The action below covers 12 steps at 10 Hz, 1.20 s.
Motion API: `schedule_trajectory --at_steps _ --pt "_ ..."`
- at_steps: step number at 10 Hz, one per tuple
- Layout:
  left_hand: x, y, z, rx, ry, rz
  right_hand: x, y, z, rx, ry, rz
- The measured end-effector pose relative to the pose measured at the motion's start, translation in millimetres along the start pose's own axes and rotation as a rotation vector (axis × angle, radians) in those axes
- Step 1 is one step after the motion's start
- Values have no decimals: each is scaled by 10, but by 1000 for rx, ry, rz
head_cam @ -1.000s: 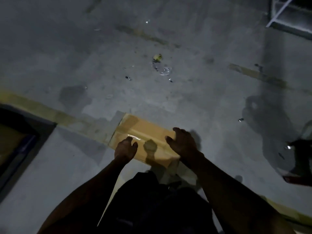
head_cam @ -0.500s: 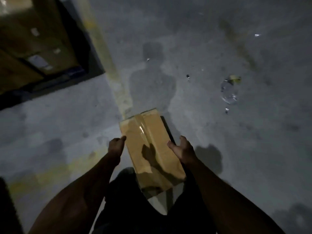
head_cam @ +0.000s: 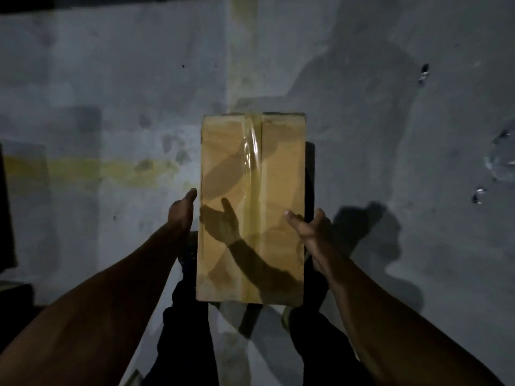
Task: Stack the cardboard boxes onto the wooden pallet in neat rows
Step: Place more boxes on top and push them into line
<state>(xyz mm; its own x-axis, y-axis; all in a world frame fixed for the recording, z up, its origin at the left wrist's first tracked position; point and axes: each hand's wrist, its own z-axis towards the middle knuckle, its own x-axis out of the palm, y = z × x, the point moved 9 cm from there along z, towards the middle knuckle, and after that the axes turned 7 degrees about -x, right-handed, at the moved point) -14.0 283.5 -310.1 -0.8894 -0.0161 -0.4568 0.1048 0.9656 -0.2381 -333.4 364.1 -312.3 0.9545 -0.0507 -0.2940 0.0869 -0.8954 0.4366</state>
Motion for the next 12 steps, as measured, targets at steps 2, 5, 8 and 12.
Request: schedule_trajectory --at_steps 2,5,8,12 --pt "381 267 897 27 103 -32 356 -460 787 -3 -71 32" --pt "469 490 1369 7 16 -11 546 -729 1194 -101 -161 155" --pt "176 127 1033 58 -11 -76 560 -300 896 -72 -151 105" --pt "-1767 -1285 -610 306 -134 72 453 2116 -1142 -307 -205 -195"
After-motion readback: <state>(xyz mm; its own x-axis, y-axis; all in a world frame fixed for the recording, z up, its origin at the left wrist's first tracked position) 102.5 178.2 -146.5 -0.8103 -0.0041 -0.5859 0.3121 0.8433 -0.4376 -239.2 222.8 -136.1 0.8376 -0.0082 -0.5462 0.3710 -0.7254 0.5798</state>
